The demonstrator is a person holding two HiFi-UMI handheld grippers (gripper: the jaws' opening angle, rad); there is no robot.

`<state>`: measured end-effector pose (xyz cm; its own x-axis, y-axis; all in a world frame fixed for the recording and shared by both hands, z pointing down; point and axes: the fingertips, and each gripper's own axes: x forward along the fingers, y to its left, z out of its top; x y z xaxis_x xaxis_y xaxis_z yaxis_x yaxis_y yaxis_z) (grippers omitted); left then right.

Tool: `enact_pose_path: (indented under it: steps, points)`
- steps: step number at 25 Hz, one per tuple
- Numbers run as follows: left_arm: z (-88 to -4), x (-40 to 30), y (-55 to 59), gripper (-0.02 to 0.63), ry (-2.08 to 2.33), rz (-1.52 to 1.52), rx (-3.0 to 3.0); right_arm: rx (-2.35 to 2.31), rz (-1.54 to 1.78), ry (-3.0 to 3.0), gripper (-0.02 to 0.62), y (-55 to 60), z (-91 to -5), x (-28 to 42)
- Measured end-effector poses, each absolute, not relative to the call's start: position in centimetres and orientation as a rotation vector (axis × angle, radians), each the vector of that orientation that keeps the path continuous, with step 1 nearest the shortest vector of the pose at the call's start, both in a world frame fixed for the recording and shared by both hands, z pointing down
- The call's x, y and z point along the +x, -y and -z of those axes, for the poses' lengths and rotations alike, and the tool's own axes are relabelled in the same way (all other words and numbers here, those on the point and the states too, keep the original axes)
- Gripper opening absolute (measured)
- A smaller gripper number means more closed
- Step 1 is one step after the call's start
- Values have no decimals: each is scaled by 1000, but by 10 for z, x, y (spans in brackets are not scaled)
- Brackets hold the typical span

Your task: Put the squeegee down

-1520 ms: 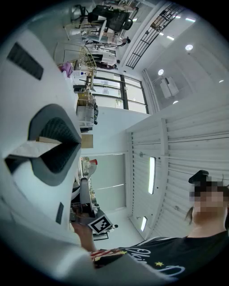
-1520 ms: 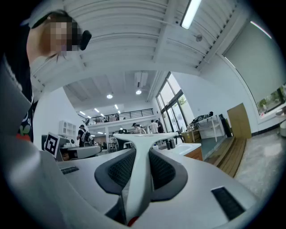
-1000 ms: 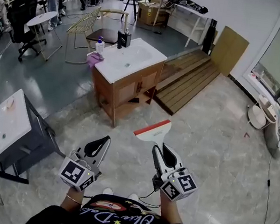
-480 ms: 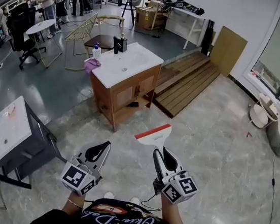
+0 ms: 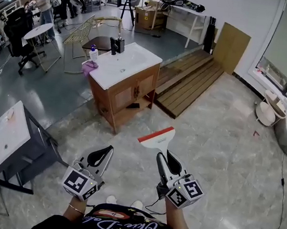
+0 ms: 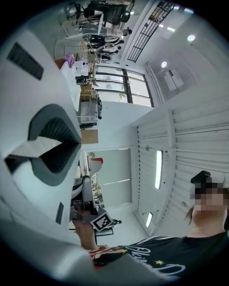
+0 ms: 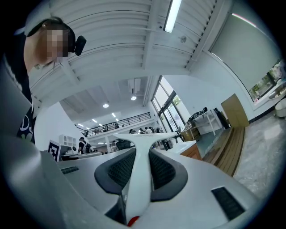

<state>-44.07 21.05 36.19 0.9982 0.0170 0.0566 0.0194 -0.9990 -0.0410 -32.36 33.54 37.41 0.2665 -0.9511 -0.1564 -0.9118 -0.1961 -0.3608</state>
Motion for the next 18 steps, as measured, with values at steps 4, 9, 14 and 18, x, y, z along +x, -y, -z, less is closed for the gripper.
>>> enact_pose_path:
  steps: [4, 9, 14, 18]
  points:
    - [-364, -441, -218, 5, 21, 90, -3096, -2159, 139, -1708, 109, -342, -376, -323]
    - [-361, -439, -219, 6, 10, 97, -3091, -2135, 134, -1696, 109, -345, -373, -321]
    - [-363, -430, -220, 6, 34, 92, -3090, -2144, 139, -1679, 109, -349, -377, -318]
    - [-362, -417, -222, 6, 69, 76, -3092, -2156, 147, -1678, 109, -349, -378, -312]
